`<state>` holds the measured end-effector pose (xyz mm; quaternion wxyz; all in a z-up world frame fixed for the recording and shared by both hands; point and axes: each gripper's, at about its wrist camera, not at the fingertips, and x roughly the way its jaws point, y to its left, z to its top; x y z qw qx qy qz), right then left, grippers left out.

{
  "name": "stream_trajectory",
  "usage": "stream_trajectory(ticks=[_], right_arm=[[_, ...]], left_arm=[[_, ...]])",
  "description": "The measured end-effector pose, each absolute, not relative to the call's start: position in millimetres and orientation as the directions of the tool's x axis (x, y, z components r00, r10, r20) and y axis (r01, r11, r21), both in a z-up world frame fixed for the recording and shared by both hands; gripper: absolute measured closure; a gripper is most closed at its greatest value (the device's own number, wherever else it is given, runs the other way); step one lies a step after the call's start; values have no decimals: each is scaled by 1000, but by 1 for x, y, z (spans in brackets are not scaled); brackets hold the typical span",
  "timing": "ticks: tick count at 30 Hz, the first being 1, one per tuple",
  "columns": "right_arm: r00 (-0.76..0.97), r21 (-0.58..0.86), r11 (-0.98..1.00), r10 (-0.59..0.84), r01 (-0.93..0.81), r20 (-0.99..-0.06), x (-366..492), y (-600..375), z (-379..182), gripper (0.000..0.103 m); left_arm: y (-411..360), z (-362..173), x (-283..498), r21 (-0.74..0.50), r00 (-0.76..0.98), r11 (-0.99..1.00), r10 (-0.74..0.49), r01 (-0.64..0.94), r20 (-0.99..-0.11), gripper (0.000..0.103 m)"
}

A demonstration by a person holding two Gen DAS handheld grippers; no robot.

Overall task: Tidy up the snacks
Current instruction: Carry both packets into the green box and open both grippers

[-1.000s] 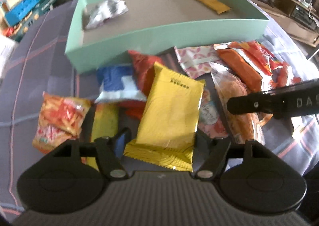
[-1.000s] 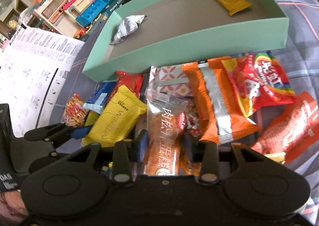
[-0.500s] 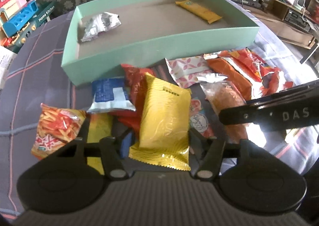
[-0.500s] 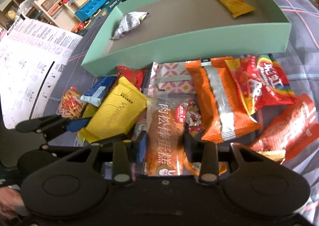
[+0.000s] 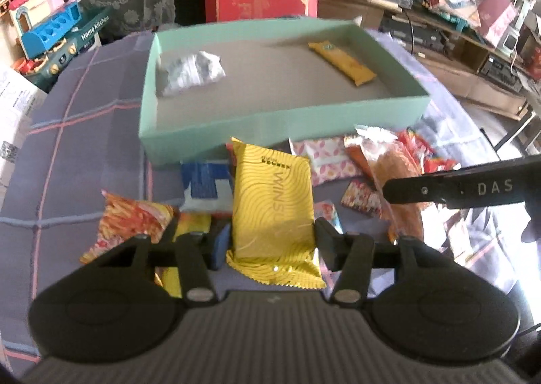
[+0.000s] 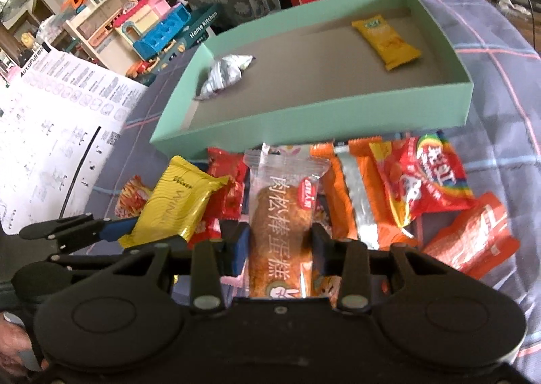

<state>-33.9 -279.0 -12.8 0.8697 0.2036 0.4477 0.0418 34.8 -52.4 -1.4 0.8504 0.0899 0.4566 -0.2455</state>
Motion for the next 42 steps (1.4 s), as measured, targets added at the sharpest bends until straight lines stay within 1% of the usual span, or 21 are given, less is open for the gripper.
stream_trajectory(ticks=[4, 9, 13, 18, 21, 27, 33, 35, 36, 37, 38, 39, 40, 41, 42], right_arm=[[622, 380, 920, 240, 99, -745, -32, -287, 5, 65], [665, 329, 939, 181, 103, -724, -9, -302, 36, 65], [691, 298, 948, 138, 116, -710, 25, -318, 56, 65], [696, 265, 955, 101, 133, -711, 80, -333, 67, 65], [687, 254, 956, 87, 146, -722, 115, -339, 61, 65], [648, 263, 948, 87, 180, -757, 179, -351, 27, 65], [617, 270, 944, 100, 189, -780, 215, -354, -5, 65], [614, 261, 948, 97, 183, -784, 222, -353, -12, 64], [614, 257, 949, 94, 182, -783, 223, -353, -12, 63], [619, 256, 948, 89, 187, -781, 224, -353, -13, 56], [625, 263, 947, 93, 186, -775, 223, -353, -13, 45], [631, 268, 945, 94, 186, -770, 220, -353, -11, 38], [635, 268, 945, 91, 188, -767, 218, -353, -9, 25], [643, 265, 945, 84, 190, -761, 214, -351, -7, 17], [648, 264, 946, 84, 186, -757, 211, -351, -5, 15]], left_arm=[[-53, 19, 45, -68, 495, 867, -344, 494, -798, 51], [-60, 38, 83, -46, 536, 882, -325, 469, -779, 51], [-77, 50, 124, -34, 552, 885, -319, 464, -770, 51], [-102, 54, 182, -43, 562, 890, -324, 454, -761, 51], [-119, 47, 212, -46, 554, 889, -325, 456, -767, 51], [-143, 14, 268, -45, 525, 888, -310, 457, -793, 51], [-153, -15, 302, -38, 505, 897, -282, 440, -816, 51], [-156, -20, 306, -26, 511, 899, -272, 436, -816, 49], [-158, -21, 306, -12, 515, 902, -257, 431, -818, 36], [-159, -22, 306, 1, 520, 906, -242, 423, -819, 17], [-159, -22, 305, 18, 534, 912, -225, 411, -815, 9], [-158, -22, 303, 31, 548, 916, -213, 401, -809, 1], [-157, -22, 300, 44, 562, 919, -201, 392, -802, 0], [-157, -22, 299, 47, 561, 919, -197, 390, -804, 0], [-156, -22, 297, 43, 551, 919, -196, 391, -811, 0]])
